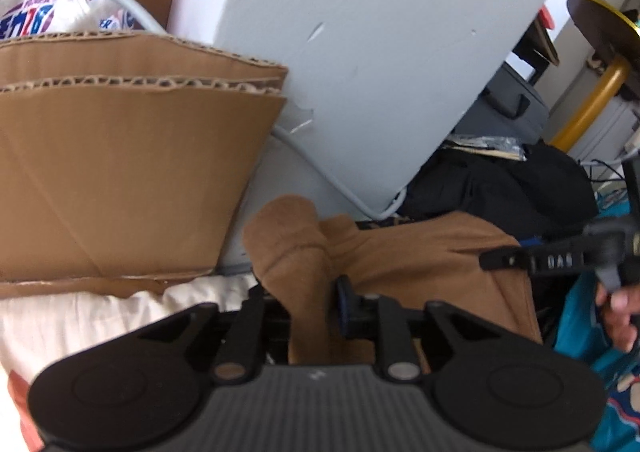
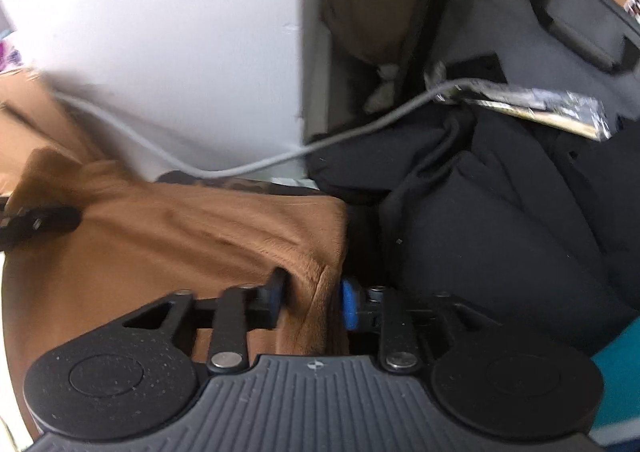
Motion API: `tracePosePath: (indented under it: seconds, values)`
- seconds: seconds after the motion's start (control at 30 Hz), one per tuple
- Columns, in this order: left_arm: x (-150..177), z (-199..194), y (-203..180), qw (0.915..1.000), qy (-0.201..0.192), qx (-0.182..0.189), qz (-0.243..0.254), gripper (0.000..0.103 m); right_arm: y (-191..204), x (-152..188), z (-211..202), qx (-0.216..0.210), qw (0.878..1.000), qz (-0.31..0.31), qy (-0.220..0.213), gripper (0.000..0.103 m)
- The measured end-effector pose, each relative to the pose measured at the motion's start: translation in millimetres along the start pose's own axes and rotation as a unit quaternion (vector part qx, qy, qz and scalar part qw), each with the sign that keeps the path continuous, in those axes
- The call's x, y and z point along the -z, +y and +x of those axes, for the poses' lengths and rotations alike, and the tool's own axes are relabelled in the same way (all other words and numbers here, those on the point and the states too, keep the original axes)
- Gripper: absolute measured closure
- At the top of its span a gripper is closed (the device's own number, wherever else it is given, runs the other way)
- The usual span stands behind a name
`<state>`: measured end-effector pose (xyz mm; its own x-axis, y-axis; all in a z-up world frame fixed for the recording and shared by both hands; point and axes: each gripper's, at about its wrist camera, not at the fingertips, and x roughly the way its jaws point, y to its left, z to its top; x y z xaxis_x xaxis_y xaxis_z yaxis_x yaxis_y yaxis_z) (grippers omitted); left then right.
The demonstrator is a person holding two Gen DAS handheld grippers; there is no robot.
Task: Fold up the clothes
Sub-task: 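Lower the shirt onto the pile and open both grippers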
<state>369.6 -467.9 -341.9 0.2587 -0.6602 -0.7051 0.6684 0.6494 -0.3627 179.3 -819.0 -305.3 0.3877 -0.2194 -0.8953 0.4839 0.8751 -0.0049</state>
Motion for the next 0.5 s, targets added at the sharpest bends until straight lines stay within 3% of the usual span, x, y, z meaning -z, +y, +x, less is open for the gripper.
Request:
tracePosePath:
  seconds: [0.07,0.1,0.33,0.5]
  values:
    - [1.4,-3.9,0.1,0.9998,-0.001,-0.017,0.011,0.066,-1.7,-5.5,1.6,0.007,1.0,-0.001,0.007,0.066]
    - [1.5,-6.2,1.4,0.9996,-0.001,-0.026,0.013,0.064,-1.9,-8.1,1.0,0.011,1.0,-0.006,0.008,0.066]
    - [-3.4,-30.4,11.7,0.9992,-0.013,-0.034,0.016,0.065,-0.8,-22.3,-1.5,0.013,0.998,-0.039,0.047,0.066]
    - [2.3,-48.9,0.9,0.9985,-0.031,-0.026,0.038,0.066,2.5,-21.6,-30.8,0.011,0.999,-0.039,0.023,0.065]
